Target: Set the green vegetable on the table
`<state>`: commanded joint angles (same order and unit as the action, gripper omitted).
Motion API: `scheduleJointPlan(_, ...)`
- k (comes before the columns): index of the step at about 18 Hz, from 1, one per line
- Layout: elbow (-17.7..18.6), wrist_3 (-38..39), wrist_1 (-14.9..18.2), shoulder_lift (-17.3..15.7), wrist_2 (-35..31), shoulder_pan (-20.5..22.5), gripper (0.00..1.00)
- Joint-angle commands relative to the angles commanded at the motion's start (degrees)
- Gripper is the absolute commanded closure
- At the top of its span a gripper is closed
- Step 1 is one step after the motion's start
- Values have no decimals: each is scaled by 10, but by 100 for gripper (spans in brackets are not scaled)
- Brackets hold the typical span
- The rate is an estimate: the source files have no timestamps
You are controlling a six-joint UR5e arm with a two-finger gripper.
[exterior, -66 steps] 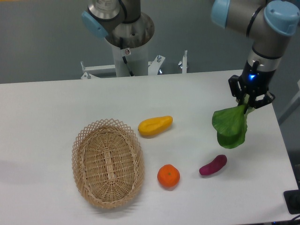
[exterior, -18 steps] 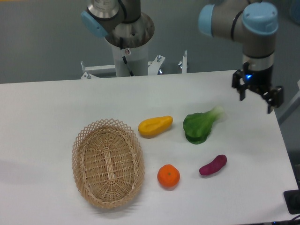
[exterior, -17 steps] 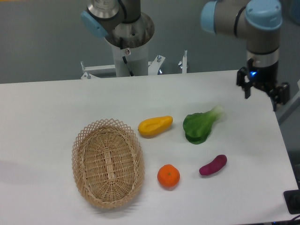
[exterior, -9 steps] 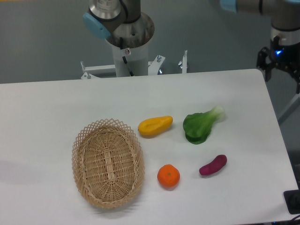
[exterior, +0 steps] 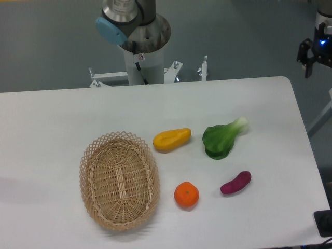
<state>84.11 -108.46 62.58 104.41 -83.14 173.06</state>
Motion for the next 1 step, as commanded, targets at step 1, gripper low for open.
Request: scheduleJointPlan(1, 0, 0, 0, 0, 0, -1, 0)
